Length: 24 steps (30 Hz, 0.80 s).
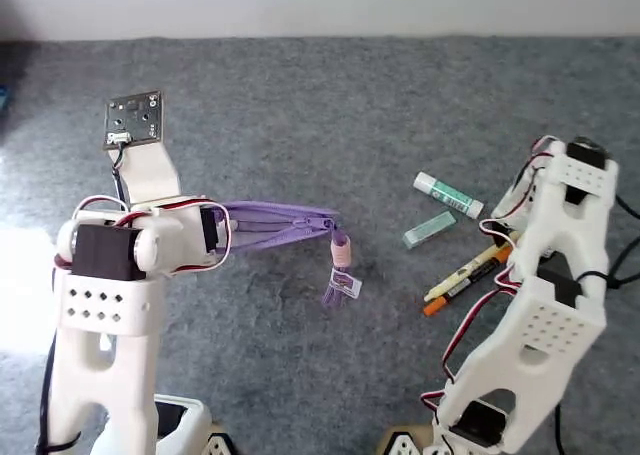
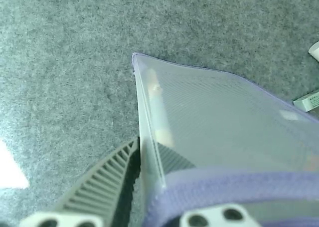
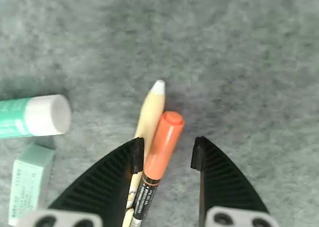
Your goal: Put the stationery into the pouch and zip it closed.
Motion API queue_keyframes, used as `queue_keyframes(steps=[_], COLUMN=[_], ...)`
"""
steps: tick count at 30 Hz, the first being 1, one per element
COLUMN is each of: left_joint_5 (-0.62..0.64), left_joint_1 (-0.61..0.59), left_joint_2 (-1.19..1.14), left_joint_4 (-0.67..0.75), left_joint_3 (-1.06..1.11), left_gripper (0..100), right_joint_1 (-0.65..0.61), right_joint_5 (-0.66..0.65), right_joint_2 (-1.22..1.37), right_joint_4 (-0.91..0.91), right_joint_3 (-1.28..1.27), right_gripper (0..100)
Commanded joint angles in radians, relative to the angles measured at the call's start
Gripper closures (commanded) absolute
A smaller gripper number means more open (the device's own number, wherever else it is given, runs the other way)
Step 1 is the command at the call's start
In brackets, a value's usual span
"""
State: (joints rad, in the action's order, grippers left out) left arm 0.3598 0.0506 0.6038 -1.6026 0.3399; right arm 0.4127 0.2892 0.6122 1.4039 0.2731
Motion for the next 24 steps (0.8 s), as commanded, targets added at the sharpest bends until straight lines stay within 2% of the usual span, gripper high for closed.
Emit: queue_keyframes(steps=[1, 7, 15, 17, 22, 24], left_joint_5=[0.015, 0.015, 0.015, 0.015, 0.015, 0.015], left_joint_1=[-0.002, -0.002, -0.002, -0.002, -0.002, -0.002], left_joint_2=[-0.002, -0.002, -0.003, -0.003, -0.003, -0.003], left_joint_4=[-0.005, -0.003, -0.005, -0.006, -0.003, -0.002], left_joint_3=[-0.036, -0.036, -0.036, -0.036, -0.036, -0.035], left_gripper=[99, 99, 99, 99, 99, 99], right_joint_1=[0.041, 0.012, 0.053, 0.065, 0.071, 0.064], right_joint_5=[-0.014, -0.009, -0.015, -0.054, -0.075, -0.072], right_joint_2=[-0.044, -0.045, -0.033, -0.033, -0.008, 0.010], right_joint_4=[0.022, 0.088, 0.016, 0.002, -0.013, -0.008], right_joint_3=[0.012, 0.014, 0.011, 0.009, 0.008, 0.008], right_gripper=[83.2, 83.3, 83.3, 83.5, 97.2, 98.9])
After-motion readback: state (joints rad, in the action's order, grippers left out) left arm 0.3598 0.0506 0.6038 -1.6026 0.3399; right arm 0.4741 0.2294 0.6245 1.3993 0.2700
